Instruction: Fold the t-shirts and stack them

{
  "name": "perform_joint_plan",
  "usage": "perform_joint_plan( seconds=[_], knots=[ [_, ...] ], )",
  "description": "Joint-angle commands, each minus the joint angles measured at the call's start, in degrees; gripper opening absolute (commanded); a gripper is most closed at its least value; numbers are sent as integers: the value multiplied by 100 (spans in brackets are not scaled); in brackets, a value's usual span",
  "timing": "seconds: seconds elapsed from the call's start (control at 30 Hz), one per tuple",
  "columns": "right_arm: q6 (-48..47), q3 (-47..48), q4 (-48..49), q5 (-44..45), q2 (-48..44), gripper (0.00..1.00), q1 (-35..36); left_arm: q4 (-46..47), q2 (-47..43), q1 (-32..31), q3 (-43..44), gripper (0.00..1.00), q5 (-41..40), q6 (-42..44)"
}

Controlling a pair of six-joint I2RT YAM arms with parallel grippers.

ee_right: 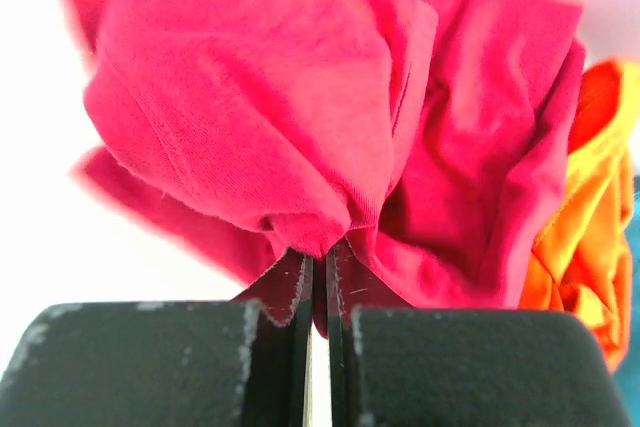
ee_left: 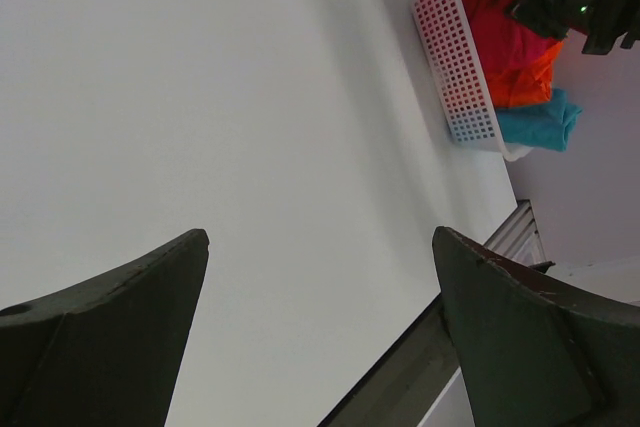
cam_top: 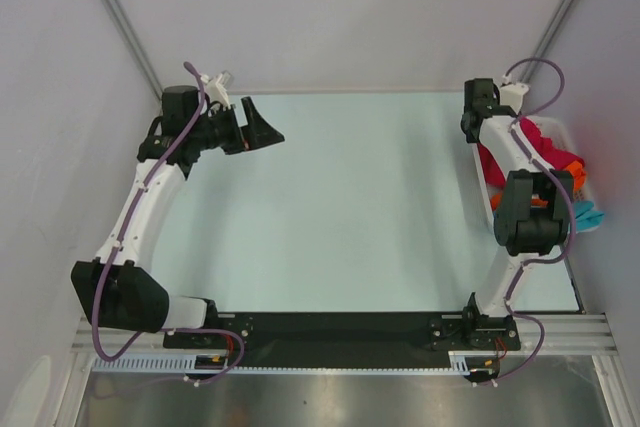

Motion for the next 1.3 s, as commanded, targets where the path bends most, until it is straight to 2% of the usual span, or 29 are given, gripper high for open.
perform_joint_plan(
  seconds=[0.0,0.17,0.37,0.9,1.0,1.13,1.27],
  knots=[
    [-235,683,-6,181,-518,0,330,271,-39,16,-209,100,325,-46],
    [-253,887,-305,5,-588,0,454,253,-127,33,-280,100,228,-11],
    [-306,615,-121,-13,-720,0,462,-19,-259,33,-130,100,35,104],
    [-429,518,-77,-13,-948,0,559,-19,-356,24,-218,100,44,86],
    [-534,597,-16,-214,-957,0,804,-19,-338,25,-236,100,17,113],
    [-1349,851,502,-846,-1063,0,1480,-28,-277,24,-201,100,52,113],
    [-1685,1333,424,-830,-1141,0,2033,-28,-303,24,-227,100,9,148]
  ],
)
